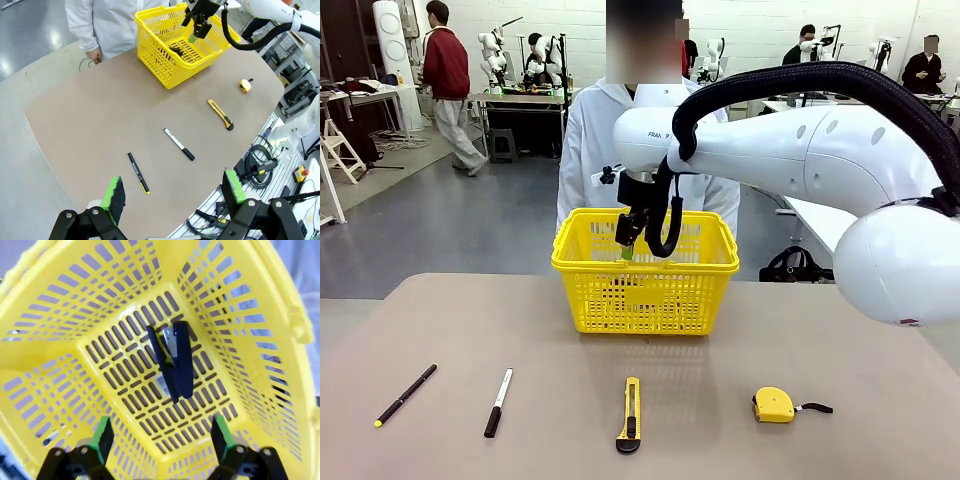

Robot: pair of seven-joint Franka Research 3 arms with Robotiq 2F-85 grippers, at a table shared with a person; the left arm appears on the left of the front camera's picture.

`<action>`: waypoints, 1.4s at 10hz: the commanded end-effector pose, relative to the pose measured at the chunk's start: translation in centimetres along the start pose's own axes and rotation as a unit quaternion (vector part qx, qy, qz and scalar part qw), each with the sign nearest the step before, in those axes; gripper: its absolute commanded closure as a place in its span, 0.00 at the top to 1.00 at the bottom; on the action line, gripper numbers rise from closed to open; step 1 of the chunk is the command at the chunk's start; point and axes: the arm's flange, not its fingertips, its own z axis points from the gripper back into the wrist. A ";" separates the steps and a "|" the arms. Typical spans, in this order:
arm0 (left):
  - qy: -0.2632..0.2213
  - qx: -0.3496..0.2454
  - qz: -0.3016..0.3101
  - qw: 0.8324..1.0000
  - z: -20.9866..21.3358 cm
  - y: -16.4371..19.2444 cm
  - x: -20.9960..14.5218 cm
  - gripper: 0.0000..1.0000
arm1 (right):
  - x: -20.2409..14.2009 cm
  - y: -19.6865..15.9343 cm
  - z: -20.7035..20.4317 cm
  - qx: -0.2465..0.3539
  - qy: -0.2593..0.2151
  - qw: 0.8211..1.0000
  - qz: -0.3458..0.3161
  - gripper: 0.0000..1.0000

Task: Place the items the person wants into the basket.
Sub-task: Pick up the item the person points to and place it in the Market Basket.

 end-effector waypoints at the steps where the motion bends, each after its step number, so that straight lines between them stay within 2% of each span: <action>1: -0.007 -0.006 -0.009 1.000 0.1 0.1 0.0 1.00 | -2.6 1.5 5.1 -0.053 0.025 0.998 -0.037 1.00; 2: -0.007 -0.006 -0.009 1.000 0.1 0.1 0.0 1.00 | -6.6 3.2 9.0 -0.081 0.020 0.993 -0.080 1.00; 4: -0.007 -0.006 -0.009 1.000 0.1 0.1 0.0 1.00 | -17.2 7.4 15.7 -0.122 -0.045 0.977 -0.167 1.00; 5: -0.007 -0.006 -0.009 1.000 0.1 0.1 0.0 1.00 | -21.7 9.0 17.1 -0.134 -0.069 0.967 -0.205 1.00; 6: -0.007 -0.006 -0.009 1.000 0.1 0.1 0.0 1.00 | -25.5 9.7 17.4 -0.135 -0.070 0.960 -0.235 1.00; 8: -0.007 -0.006 -0.009 1.000 0.1 0.1 0.0 1.00 | -32.1 9.3 16.4 -0.123 -0.073 0.957 -0.253 1.00; 10: -0.007 -0.006 -0.009 1.000 0.1 0.1 0.0 1.00 | -34.9 7.6 14.4 -0.112 -0.065 0.961 -0.243 1.00; 14: -0.007 -0.006 -0.009 1.000 0.1 0.1 0.0 1.00 | -36.9 3.2 12.7 -0.079 -0.075 0.968 -0.227 1.00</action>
